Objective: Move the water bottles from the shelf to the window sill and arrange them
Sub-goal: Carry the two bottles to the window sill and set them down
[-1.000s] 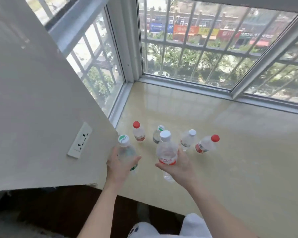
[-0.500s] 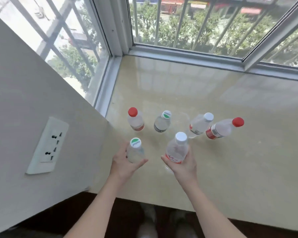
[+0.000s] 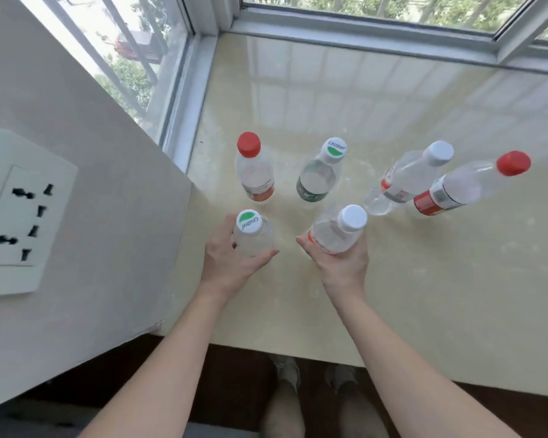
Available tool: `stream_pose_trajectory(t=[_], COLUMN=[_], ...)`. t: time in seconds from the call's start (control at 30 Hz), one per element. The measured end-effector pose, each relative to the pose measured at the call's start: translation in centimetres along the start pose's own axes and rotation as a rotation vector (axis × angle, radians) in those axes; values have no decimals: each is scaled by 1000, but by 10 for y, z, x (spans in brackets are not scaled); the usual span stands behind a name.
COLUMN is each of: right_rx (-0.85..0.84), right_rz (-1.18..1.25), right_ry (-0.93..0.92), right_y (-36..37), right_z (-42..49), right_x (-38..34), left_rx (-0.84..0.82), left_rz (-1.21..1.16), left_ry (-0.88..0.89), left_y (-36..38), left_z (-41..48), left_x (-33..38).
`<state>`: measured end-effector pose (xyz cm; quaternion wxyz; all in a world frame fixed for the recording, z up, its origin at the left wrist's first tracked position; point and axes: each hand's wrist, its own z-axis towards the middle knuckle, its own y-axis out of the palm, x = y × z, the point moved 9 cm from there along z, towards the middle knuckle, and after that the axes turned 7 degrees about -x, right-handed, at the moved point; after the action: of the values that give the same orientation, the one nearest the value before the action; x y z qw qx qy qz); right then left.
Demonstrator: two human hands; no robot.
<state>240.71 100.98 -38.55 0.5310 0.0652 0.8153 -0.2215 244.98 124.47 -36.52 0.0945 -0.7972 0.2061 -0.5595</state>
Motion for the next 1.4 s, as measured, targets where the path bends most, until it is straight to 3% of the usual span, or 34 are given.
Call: stream_pose_trajectory(t=[0.37,0.83,1.07,1.2,1.4], right_rx=[25,22,-81,-199,-360], right_rz=[-40,-51,-80,-253,-762], right_ry=[-21,-69,-60,-24,-1], right_y=[14,24,24,16,-24], right_z=[-13,-4,-4,-4,-18], right_x=[12,3,10,19,-15], left_rx=[2,19,9,-20,-92], left_rz=[119,144,186,263,671], left_ry=[132,152,157,87,-55], left_y=[-10,-10,-13,-20,-40], left_z=[12,18,19,15,-14], left_x=[5,4,4,-6,1])
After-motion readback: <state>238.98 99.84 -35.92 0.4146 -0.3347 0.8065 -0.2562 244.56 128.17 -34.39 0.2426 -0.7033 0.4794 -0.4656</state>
